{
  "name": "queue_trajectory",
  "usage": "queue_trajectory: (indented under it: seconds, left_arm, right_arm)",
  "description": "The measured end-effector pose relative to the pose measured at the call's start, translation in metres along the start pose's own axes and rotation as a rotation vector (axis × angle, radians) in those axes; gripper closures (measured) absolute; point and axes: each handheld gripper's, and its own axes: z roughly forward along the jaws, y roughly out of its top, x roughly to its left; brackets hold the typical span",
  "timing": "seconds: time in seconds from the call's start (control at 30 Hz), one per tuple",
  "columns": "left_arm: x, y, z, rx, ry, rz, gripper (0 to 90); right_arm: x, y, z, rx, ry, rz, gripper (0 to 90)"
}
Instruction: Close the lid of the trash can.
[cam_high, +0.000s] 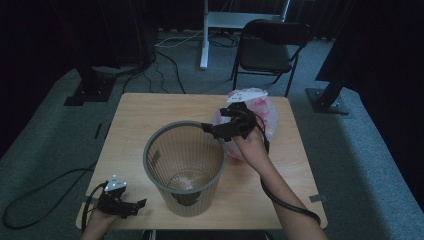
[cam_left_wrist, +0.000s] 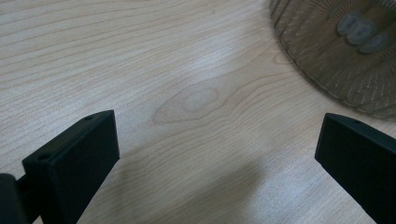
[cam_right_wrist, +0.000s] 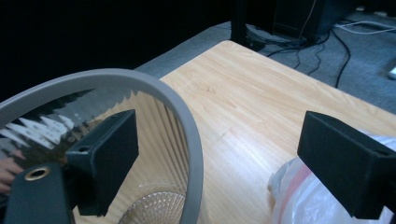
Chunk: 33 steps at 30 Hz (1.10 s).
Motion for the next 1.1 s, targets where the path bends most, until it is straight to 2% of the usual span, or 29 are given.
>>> queue_trajectory:
  seconds: [0.1, 0.37, 0.9, 0.97, 1.03, 1.1]
  left_arm:
    - [0.000, 0.000, 0.000, 0.000, -0.001, -0.002, 0.0]
    - [0.000, 0.000, 0.000, 0.001, -0.001, 0.000, 0.0]
    - [0.001, -0.001, 0.000, 0.003, -0.004, -0.009, 0.0]
    - [0.001, -0.001, 0.000, 0.003, -0.004, -0.009, 0.0]
    - [0.001, -0.001, 0.000, 0.002, -0.004, -0.010, 0.0]
    - [0.001, -0.001, 0.000, 0.002, -0.003, -0.011, 0.0]
  right_arm:
    - [-0.002, -0.004, -0.003, -0.006, -0.007, 0.008, 11.8]
    - [-0.012, -0.016, -0.017, -0.024, -0.066, 0.037, 11.8]
    - [-0.028, -0.038, -0.035, -0.038, -0.121, 0.076, 11.8]
    - [-0.030, -0.041, -0.038, -0.045, -0.118, 0.090, 11.8]
    - [-0.032, -0.044, -0.041, -0.053, -0.140, 0.090, 11.8]
    - [-0.035, -0.048, -0.044, -0.064, -0.139, 0.102, 11.8]
